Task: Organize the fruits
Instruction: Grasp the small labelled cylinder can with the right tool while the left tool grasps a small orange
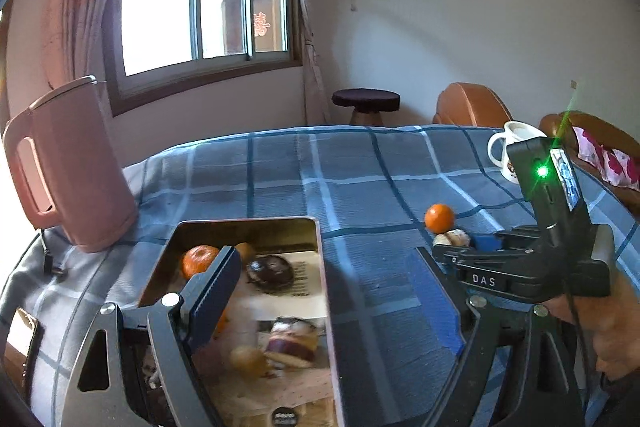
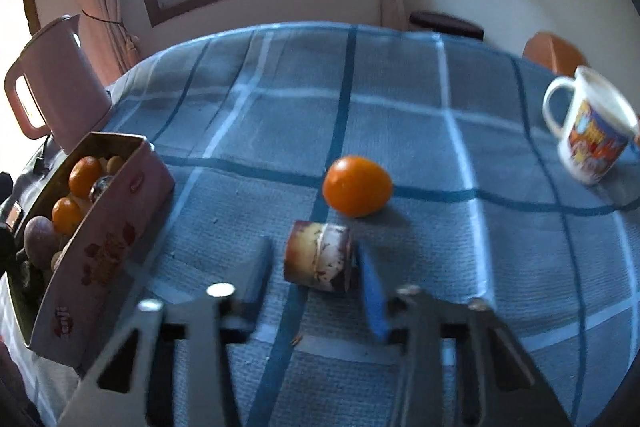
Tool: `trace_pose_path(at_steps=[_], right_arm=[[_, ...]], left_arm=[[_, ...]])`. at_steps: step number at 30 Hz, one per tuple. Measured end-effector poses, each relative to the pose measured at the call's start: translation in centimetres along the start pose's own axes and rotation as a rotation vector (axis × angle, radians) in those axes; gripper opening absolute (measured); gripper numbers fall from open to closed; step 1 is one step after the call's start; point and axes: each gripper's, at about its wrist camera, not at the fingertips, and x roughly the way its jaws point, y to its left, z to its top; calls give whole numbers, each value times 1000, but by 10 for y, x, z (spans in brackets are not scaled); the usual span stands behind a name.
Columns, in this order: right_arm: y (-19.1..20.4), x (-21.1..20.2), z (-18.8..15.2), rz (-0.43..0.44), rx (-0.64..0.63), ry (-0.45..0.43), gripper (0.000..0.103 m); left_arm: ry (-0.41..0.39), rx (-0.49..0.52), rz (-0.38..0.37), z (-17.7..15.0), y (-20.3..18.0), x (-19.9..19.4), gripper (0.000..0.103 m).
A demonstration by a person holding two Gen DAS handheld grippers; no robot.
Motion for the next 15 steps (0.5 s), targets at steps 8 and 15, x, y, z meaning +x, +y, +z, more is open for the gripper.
trace_pose_path(at_steps=[8,15], right_arm=[[-33,-20,-1,-161,8,-83,36],[-89,-35,1,-271,103,-113,36]], left_arm=[[63,20,-64,20,-41,32,86],[184,55,-101,29,-84,95,86]])
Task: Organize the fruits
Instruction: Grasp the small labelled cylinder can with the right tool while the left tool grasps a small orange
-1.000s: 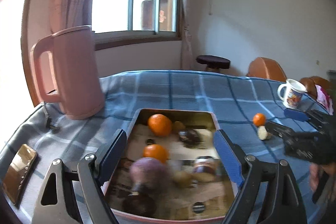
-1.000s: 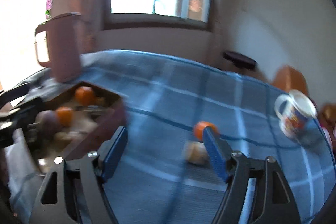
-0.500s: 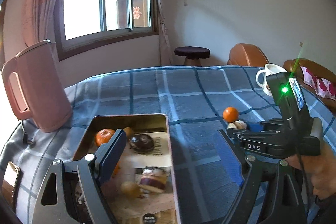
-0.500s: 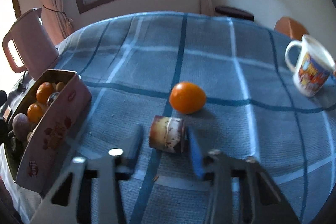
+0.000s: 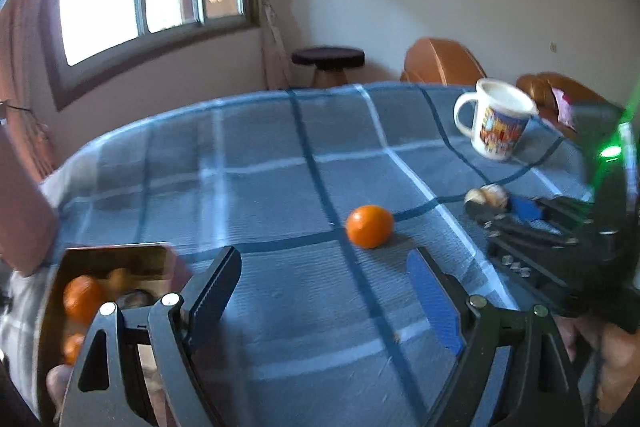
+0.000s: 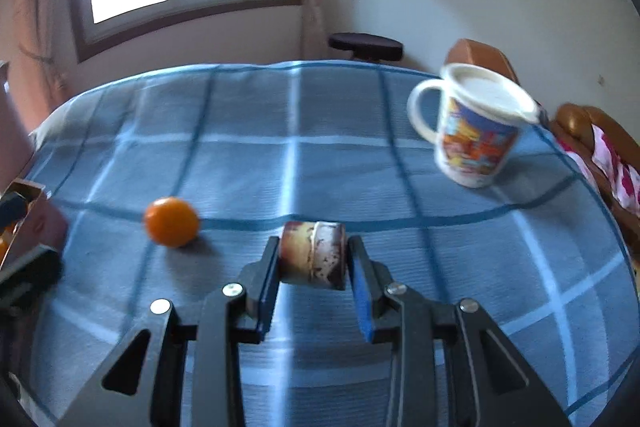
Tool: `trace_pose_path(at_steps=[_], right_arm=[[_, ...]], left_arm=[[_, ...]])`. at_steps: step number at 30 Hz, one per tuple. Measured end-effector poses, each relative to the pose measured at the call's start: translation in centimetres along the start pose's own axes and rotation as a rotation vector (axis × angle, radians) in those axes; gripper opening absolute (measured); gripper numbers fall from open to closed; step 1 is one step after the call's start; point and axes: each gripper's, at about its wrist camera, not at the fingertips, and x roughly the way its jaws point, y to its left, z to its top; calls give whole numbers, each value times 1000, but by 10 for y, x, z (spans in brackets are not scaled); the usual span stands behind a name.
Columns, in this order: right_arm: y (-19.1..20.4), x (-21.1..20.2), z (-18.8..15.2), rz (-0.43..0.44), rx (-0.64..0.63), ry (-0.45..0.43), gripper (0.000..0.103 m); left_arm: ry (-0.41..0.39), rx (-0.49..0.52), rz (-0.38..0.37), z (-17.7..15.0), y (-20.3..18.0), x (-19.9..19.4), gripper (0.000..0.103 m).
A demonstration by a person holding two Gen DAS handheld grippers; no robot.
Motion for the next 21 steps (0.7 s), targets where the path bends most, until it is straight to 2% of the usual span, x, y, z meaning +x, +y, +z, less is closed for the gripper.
trace_pose_path(at_steps=[5,6,12,13,15,20,21], right_arm=[[-26,-2,-1,41,76,-5,36],[-27,-3,-1,49,81,-5,36],[-24,-1,-1,68,75,2,36],[-24,-1,-1,70,73,4,36],[-24,0,-1,75,71,6,36],[-18,0,-1,87,50,3,36],[-18,-1,-1,91,49,-1,36]], left_arm=[[59,-7,-33,9,-13,37,86],[76,-18,-54,11,-14,45,86],[115,-22,-65,19,-19,72,84],[122,-27,-70,20,-18,76,81],[156,-43,-95,20,-14,84,61],[161,-50,-141,17,-12,80,43],[158,-48,-141,17,-12,78,43]])
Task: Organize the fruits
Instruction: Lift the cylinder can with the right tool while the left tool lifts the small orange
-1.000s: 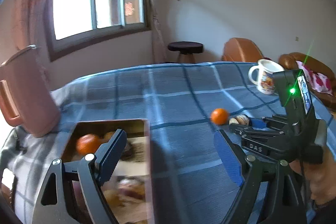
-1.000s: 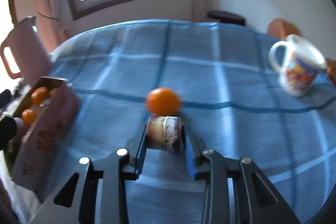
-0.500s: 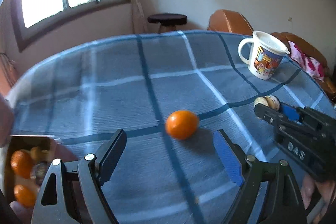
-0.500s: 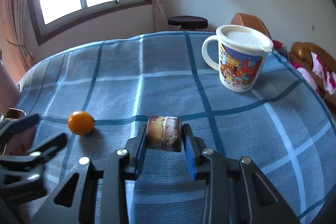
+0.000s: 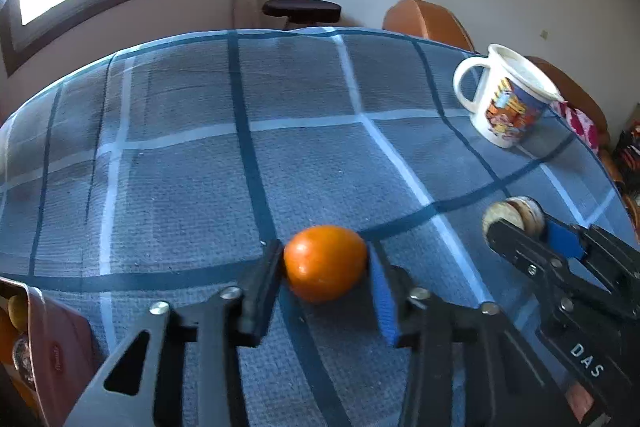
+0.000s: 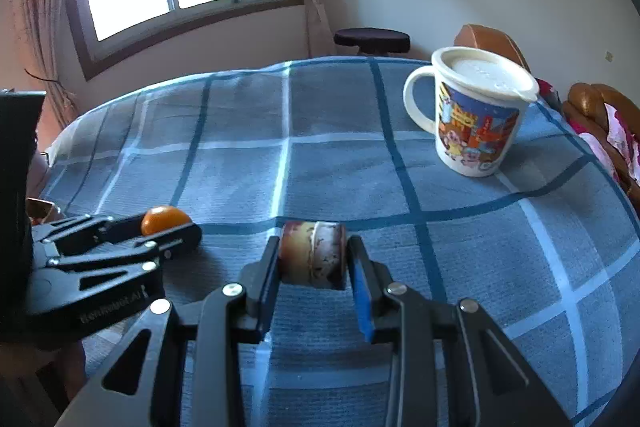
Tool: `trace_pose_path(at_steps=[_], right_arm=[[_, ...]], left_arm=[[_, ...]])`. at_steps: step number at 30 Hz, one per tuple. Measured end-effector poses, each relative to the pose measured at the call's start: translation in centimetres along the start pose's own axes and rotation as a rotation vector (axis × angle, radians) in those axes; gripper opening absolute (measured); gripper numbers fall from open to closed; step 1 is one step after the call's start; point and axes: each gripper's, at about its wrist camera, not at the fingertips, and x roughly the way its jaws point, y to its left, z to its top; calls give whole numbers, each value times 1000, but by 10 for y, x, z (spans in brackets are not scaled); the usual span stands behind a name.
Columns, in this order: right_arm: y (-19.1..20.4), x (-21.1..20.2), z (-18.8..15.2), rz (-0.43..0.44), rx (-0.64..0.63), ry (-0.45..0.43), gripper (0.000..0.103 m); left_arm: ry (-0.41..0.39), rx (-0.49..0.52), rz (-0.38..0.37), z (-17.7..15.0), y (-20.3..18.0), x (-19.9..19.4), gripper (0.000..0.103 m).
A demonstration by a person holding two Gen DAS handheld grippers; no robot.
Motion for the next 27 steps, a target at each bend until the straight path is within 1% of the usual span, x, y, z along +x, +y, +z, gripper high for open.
trace_pose_path(at_steps=[9,14,27], right_arm=[[7,-12,-2,32,-33,-66,36],[11,-16,-2,44,-50,-84,36],[18,-33,-5,54,-83,-169,36]], left_arm=[[-54,-15,4,-7,5,-18,43],[-79,-17,15,-9,6,-24,43],[-140,-21,42,-12,5,-34,43]])
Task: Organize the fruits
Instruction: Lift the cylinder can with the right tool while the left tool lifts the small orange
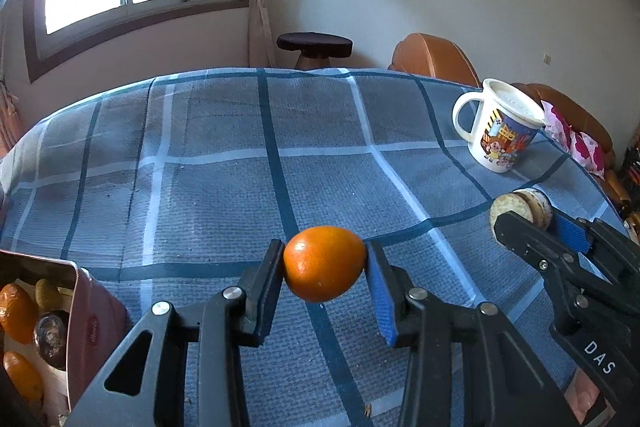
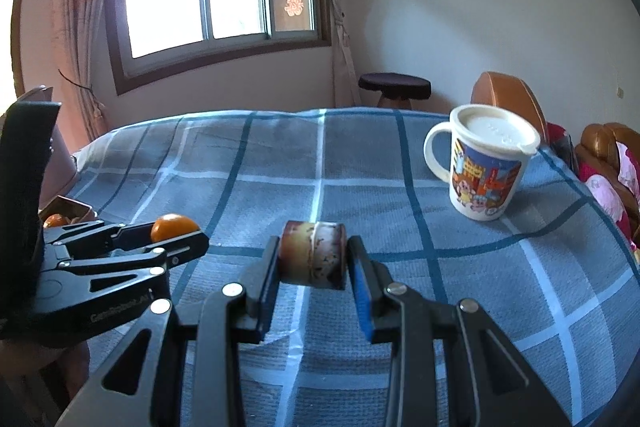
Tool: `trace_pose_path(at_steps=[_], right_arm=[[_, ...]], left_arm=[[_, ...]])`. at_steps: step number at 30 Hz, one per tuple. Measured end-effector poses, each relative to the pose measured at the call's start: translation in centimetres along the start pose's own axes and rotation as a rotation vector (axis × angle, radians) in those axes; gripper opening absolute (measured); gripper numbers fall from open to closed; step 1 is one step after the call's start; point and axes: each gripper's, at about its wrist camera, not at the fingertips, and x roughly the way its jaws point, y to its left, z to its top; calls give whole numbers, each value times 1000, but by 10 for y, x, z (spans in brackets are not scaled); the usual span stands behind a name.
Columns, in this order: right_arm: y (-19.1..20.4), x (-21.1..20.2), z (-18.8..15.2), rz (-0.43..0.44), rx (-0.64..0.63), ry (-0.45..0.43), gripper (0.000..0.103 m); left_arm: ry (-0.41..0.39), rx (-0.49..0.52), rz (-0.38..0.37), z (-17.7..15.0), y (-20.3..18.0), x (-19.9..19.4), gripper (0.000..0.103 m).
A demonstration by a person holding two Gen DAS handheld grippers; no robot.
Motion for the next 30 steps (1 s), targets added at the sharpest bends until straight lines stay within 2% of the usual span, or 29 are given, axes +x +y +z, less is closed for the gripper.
trace_pose_path(at_steps=[30], right_arm=[[15,-28,-3,-24,-69,-155,36]], left_arm=[[-132,44,54,-9,-6,-31,43]])
